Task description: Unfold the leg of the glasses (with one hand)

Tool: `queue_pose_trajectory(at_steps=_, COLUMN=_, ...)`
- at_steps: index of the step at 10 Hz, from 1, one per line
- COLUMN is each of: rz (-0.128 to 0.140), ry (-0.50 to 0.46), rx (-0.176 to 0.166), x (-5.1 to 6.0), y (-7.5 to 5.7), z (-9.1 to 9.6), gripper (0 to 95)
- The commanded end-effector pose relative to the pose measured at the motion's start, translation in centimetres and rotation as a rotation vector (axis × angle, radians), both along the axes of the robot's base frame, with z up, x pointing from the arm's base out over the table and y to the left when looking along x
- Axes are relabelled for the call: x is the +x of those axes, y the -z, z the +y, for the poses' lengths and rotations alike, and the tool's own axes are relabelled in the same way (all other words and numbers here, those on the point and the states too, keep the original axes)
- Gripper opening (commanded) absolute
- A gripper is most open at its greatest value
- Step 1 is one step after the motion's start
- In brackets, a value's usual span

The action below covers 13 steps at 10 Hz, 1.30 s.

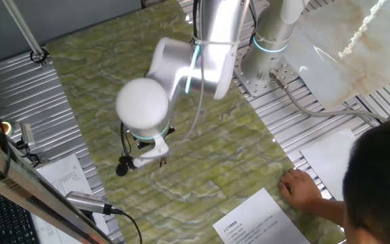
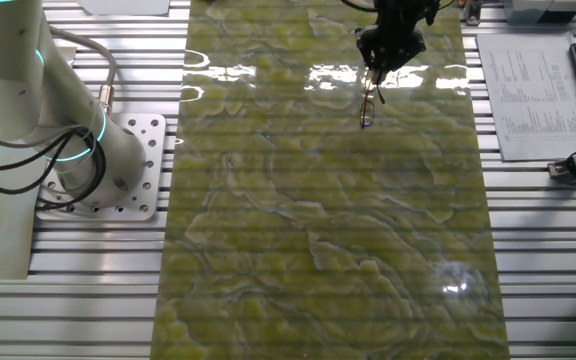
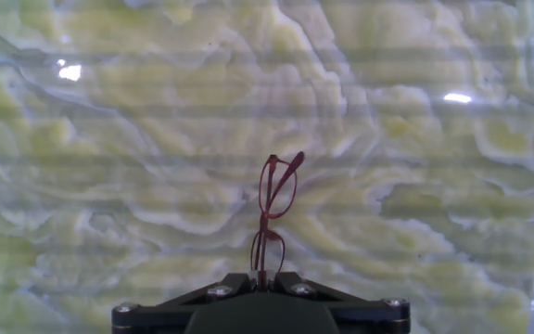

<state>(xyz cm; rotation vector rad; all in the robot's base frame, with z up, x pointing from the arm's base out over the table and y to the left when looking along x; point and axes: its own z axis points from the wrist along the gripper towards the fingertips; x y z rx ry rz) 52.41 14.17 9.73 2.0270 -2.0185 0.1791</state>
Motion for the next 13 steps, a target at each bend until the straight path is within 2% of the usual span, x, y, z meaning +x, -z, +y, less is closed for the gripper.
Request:
queue_pose_trajectory(at_steps=1, rz=0.000, ry=0.007, rx=-0.049, x=-0.07, y=-0.09, z=0.51, gripper=0.0)
queue_pose_trajectory(at_steps=7, rz=0.006, ry=-0.015, rx=-0.125, x=-0.24, y=-0.13, z=1.07, gripper=0.0)
queue_pose_trajectory(at_steps=13, rz=0.009, ry=-0.023, rx=-0.146, x=-0.24, y=-0.98, z=1.08, gripper=0.0)
